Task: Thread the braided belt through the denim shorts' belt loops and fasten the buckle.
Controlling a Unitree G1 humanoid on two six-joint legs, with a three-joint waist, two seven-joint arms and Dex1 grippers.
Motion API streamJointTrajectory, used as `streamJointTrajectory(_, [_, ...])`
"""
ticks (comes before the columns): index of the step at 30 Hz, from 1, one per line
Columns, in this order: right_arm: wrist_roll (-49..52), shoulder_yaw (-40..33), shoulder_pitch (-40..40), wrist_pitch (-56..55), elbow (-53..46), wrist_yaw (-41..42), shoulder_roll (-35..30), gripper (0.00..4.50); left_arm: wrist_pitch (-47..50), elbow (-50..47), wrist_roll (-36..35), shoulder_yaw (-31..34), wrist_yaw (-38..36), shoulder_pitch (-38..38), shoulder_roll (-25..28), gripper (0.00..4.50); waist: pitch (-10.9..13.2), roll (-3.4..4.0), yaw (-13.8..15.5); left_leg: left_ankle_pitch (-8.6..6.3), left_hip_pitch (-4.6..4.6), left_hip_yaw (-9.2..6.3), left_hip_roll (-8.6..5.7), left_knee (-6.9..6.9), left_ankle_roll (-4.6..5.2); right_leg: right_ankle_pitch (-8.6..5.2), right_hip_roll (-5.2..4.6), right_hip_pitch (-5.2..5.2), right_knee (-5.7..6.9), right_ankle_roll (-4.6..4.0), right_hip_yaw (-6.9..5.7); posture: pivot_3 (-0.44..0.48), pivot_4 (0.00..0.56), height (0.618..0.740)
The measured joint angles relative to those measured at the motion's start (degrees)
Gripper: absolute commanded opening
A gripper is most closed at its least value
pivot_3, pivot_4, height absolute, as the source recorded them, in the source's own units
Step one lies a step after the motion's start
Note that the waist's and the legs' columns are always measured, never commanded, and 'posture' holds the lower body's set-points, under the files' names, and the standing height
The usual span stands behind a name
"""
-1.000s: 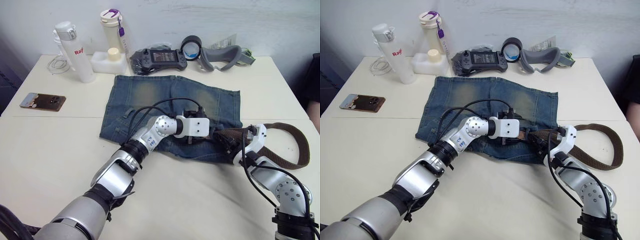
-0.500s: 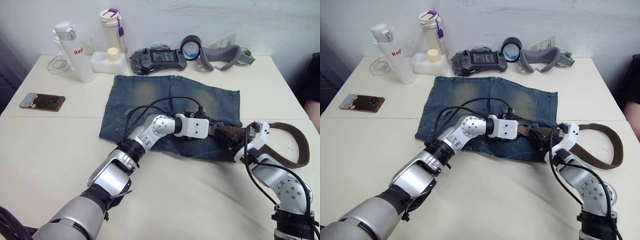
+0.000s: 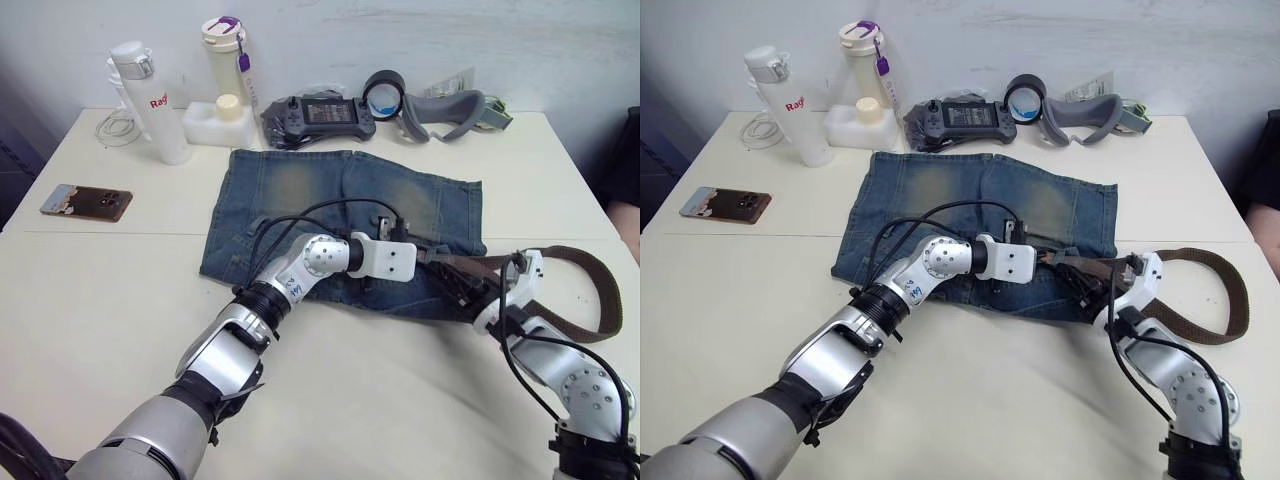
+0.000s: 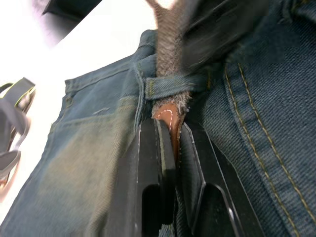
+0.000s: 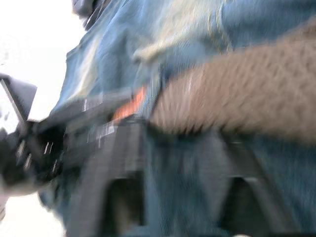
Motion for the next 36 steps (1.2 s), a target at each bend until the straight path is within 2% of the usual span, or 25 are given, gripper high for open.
streamJointTrajectory(3, [0.85, -2.09, 2.65, 0.33, -4.10, 3.43, -4.58, 4.43, 0.91, 0.01, -0.85, 1.19, -0.25, -0.20, -0.04, 0.00, 0.00, 0.00, 0.04, 0.00, -0.16, -0.01, 0.00, 0.09, 0.00, 0.01, 0.01, -0.17, 0.02, 0.01, -0.02, 0.000, 0.150, 0.731])
streamJointTrajectory(7, [-4.57, -2.07, 4.89, -1.56, -12.09, 14.01, -12.37, 4.43, 2.41, 0.10, -2.78, 2.53, -3.25, -0.23, -0.34, 0.00, 0.00, 0.00, -0.14, 0.01, -0.19, 0.04, 0.00, 0.06, -0.02, 0.01, 0.09, -0.29, 0.07, 0.01, 0.04, 0.000, 0.150, 0.731])
streamJointTrajectory(9, [-10.88, 1.90, 3.51, -3.47, -15.58, 17.92, -15.21, 4.43, 3.50, 0.00, -3.59, 2.83, -5.47, -0.33, -0.64, 0.00, 0.00, -0.01, -0.13, 0.04, -0.19, 0.02, 0.02, 0.08, -0.06, 0.01, 0.13, -0.29, 0.08, 0.01, 0.02, 0.000, 0.150, 0.731])
streamJointTrajectory(11, [-14.27, 4.94, 2.77, -3.81, -15.75, 18.72, -15.28, 4.43, 3.99, -0.13, -3.81, 2.81, -6.64, -0.56, -0.67, 0.00, 0.01, -0.03, 0.00, 0.04, -0.20, 0.02, 0.01, 0.10, -0.07, 0.01, 0.12, -0.30, 0.09, 0.01, 0.02, 0.000, 0.150, 0.731])
streamJointTrajectory(14, [-23.74, 13.57, 0.83, -3.93, -12.95, 18.24, -15.39, 3.63, 5.35, -0.68, -4.34, 2.79, -9.46, -1.02, -0.63, 0.00, 0.01, -0.03, 0.14, 0.05, -0.24, 0.03, -0.05, 0.15, -0.07, 0.01, 0.04, -0.34, 0.13, 0.01, 0.03, 0.000, 0.150, 0.731])
streamJointTrajectory(18, [-31.51, 17.60, -1.05, -3.25, -5.48, 14.37, -12.01, 1.60, 7.80, -2.58, -4.54, 2.57, -13.13, -1.03, 0.08, 0.00, 0.01, -0.03, 0.37, 0.06, -0.26, 0.04, -0.07, 0.16, -0.07, 0.01, 0.02, -0.36, 0.16, 0.01, 0.01, 0.000, 0.150, 0.731])
streamJointTrajectory(19, [-32.03, 17.64, -1.22, -3.26, -5.29, 14.03, -11.75, 0.90, 8.12, -2.95, -4.56, 2.58, -13.57, -1.03, 0.22, 0.00, 0.01, -0.03, 0.39, 0.07, -0.27, 0.04, -0.07, 0.16, -0.08, 0.01, 0.02, -0.38, 0.17, 0.01, 0.02, 0.000, 0.150, 0.731])
streamJointTrajectory(22, [-32.82, 17.67, -1.57, -3.14, -5.07, 13.81, -11.46, 0.10, 8.71, -3.75, -4.66, 2.62, -14.19, -1.04, 0.68, 0.00, 0.01, -0.03, 0.40, 0.07, -0.25, 0.02, -0.05, 0.17, -0.08, 0.01, 0.03, -0.35, 0.17, 0.01, 0.01, 0.000, 0.150, 0.731])
streamJointTrajectory(27, [-33.71, 17.63, -1.84, -2.65, -4.24, 13.80, -10.74, 0.10, 10.25, -5.94, -4.88, 2.63, -16.24, -1.07, 2.00, 0.00, 0.01, -0.02, 0.43, 0.07, -0.22, 0.02, -0.05, 0.18, -0.09, 0.01, 0.04, -0.30, 0.18, 0.01, 0.02, 0.000, 0.150, 0.731])
streamJointTrajectory(30, [-33.26, 17.39, -3.30, -1.53, -3.81, 13.80, -8.98, 0.10, 11.83, -9.21, -5.05, 2.53, -19.72, -1.44, 5.83, 0.00, 0.01, -0.03, -0.10, 0.07, -0.23, 0.02, -0.02, 0.17, -0.09, 0.01, 0.07, -0.33, 0.24, 0.01, 0.03, 0.000, 0.150, 0.731])
streamJointTrajectory(36, [-32.92, 17.25, -4.84, -0.94, -3.73, 14.05, -7.22, 0.10, 15.01, -14.15, -6.59, 2.47, -22.41, -1.40, 8.66, 0.00, 0.01, -0.02, -0.16, 0.08, -0.24, 0.03, 0.01, 0.14, -0.10, 0.01, 0.11, -0.35, 0.32, 0.01, 0.05, 0.000, 0.150, 0.731])
